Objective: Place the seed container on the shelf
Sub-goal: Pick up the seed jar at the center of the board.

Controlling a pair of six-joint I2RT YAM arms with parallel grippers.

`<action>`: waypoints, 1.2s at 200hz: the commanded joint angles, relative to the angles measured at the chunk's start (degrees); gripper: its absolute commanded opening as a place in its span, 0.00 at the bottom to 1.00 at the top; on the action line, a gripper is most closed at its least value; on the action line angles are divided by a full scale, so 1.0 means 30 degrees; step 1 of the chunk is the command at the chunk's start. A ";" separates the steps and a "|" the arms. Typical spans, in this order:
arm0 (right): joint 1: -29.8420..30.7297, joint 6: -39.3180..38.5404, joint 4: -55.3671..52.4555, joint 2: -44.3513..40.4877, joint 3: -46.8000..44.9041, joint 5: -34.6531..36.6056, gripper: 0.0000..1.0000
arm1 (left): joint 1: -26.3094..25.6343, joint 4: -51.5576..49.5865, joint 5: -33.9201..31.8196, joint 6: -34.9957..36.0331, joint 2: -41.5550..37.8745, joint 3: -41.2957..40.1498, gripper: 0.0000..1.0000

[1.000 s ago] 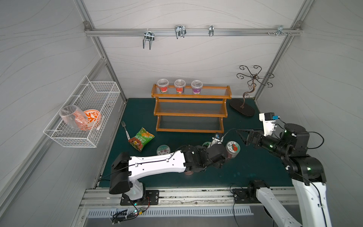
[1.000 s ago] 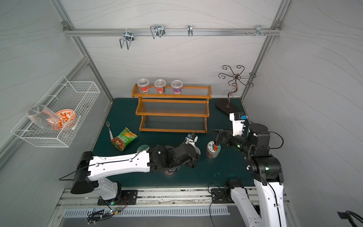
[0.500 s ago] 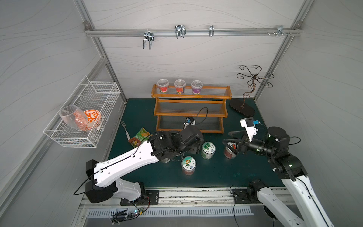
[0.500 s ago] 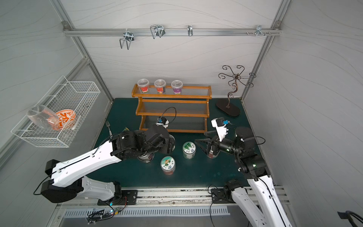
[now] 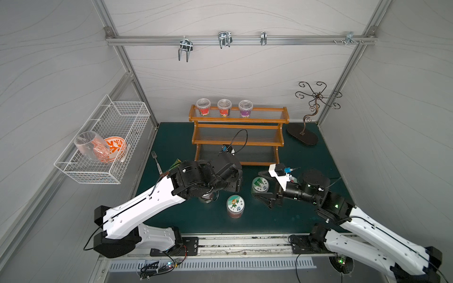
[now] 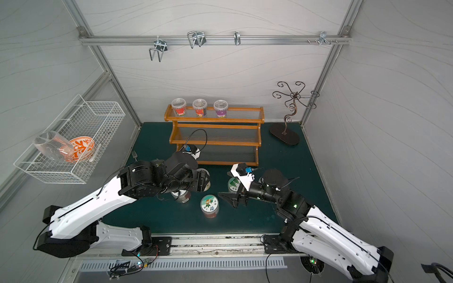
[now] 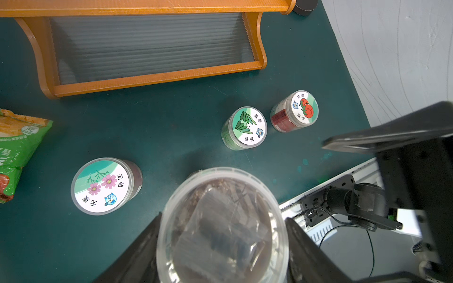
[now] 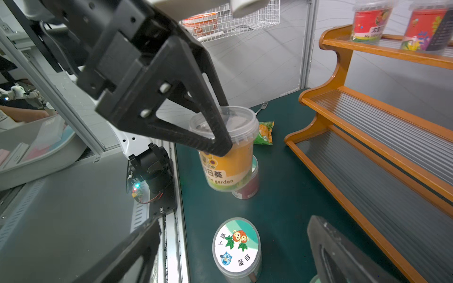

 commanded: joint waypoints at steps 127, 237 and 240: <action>0.3814 -0.1621 0.6897 0.4080 -0.0004 0.4438 0.99 | 0.0112 0.0756 -0.0153 -0.0023 -0.1764 -0.0334 0.62; 0.4187 -0.0915 0.8401 0.5922 0.0873 0.3870 0.96 | 0.0126 0.1624 0.0396 0.0266 -0.1797 -0.0695 0.61; 0.4187 -0.0918 0.8402 0.5945 0.0887 0.3865 0.96 | 0.0119 0.1683 0.0434 0.0284 -0.1795 -0.0697 0.61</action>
